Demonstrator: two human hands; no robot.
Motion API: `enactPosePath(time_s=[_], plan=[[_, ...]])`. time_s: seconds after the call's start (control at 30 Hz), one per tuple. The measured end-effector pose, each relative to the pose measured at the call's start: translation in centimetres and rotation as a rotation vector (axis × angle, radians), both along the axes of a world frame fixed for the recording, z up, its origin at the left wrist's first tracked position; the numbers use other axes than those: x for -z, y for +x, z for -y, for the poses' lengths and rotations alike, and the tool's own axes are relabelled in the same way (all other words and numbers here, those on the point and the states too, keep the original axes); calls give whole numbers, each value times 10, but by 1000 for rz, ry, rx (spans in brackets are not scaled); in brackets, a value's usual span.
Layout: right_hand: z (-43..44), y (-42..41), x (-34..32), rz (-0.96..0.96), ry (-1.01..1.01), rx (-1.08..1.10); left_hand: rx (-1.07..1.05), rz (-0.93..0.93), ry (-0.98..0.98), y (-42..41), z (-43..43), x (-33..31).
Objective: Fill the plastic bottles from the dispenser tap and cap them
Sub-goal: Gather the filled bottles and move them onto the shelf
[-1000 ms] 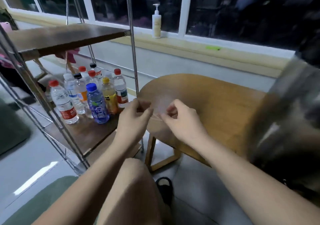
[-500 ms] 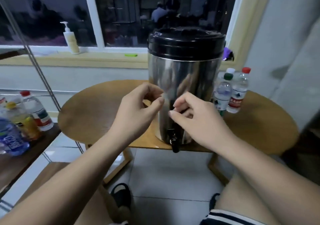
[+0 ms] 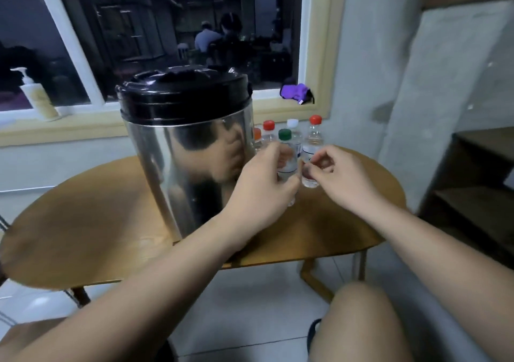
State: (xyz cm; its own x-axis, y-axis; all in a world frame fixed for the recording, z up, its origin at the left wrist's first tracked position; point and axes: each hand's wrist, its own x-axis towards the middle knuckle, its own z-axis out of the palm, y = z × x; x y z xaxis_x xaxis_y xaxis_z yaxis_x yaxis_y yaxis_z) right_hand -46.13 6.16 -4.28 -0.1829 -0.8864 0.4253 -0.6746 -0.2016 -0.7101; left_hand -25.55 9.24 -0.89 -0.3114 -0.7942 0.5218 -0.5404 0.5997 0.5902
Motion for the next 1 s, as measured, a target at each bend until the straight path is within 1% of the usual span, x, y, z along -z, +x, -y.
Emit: enactPosePath(time_s=[0.13, 0.27, 0.37, 0.5, 0.57, 0.67, 0.73, 0.87, 1.0], plan=[[50, -33, 2, 13, 17, 49, -76, 13, 53, -38, 43, 11], [97, -56, -2, -15, 41, 136, -150, -67, 176, -64, 78, 17], [127, -65, -5, 9, 134, 142, -148, -160, 242, -77, 99, 25], [156, -69, 1, 118, 272, 60, -221, -236, 283, -88, 125, 36], [165, -70, 10, 138, 295, 49, -280, -202, 282, -92, 135, 41], [173, -73, 24, 141, 300, 44, -329, -110, 221, -97, 140, 44], [174, -75, 30, 133, 276, 50, -331, -76, 198, -99, 140, 46], [161, -82, 36, 84, 204, 72, -329, -10, 212, -97, 138, 51], [133, -86, 44, 83, 144, 73, -309, -21, 206, -90, 127, 54]])
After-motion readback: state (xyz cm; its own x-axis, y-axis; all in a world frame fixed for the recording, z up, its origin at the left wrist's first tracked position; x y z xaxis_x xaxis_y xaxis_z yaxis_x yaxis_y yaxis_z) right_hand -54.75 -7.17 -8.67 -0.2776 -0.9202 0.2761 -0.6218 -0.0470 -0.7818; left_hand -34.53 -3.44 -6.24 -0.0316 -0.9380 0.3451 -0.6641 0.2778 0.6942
